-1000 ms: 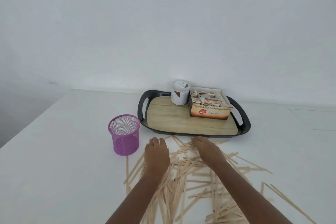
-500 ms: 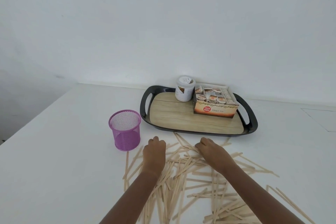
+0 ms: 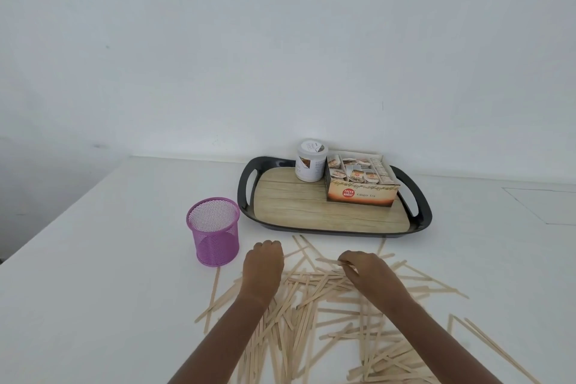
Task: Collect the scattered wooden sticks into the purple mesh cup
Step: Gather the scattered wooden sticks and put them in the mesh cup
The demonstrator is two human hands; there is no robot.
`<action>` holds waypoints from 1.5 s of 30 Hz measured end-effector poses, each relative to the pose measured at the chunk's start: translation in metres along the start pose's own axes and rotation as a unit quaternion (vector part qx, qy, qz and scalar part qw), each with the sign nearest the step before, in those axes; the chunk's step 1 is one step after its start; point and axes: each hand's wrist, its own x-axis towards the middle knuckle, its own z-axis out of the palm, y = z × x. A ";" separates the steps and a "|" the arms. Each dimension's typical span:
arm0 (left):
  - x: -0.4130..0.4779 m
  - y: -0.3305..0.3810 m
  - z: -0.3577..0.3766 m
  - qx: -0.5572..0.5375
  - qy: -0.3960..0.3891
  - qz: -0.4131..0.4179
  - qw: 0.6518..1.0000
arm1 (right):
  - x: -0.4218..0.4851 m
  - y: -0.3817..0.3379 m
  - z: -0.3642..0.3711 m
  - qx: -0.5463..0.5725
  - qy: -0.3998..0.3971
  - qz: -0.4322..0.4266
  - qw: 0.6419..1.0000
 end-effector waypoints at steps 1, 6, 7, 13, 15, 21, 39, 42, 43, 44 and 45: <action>-0.001 -0.001 -0.003 -0.055 0.025 -0.005 0.998 | -0.001 -0.004 -0.004 0.025 0.012 0.004 1.000; -0.001 -0.003 -0.039 -0.375 0.142 -0.031 0.915 | 0.003 -0.043 -0.027 0.184 0.051 0.009 0.982; 0.001 -0.005 -0.048 -0.413 0.161 -0.037 0.895 | 0.006 -0.054 -0.031 0.222 0.058 0.006 0.973; 0.009 -0.033 -0.098 -0.539 0.302 -0.059 0.784 | 0.039 -0.130 -0.041 0.513 0.091 -0.038 0.853; 0.010 -0.047 -0.107 -0.495 0.341 -0.059 0.797 | 0.054 -0.153 -0.040 0.570 0.116 -0.050 0.812; 0.009 -0.081 -0.100 -0.397 0.351 -0.090 0.843 | 0.088 -0.201 -0.027 0.625 0.154 -0.082 0.761; -0.024 -0.052 -0.065 -0.212 0.363 0.010 0.907 | 0.080 -0.144 0.013 0.490 0.141 -0.012 0.860; -0.043 -0.038 -0.046 -0.149 0.288 0.059 0.944 | 0.065 -0.106 0.012 0.391 0.160 0.017 0.906; -0.047 -0.033 -0.040 -0.144 0.234 0.046 0.960 | 0.060 -0.093 0.014 0.349 0.150 0.030 0.924; -0.050 -0.029 -0.033 -0.132 0.170 0.017 0.976 | 0.056 -0.081 0.016 0.306 0.129 0.044 0.942; -0.053 -0.026 -0.025 -0.108 0.107 -0.020 0.988 | 0.051 -0.070 0.019 0.260 0.097 0.059 0.959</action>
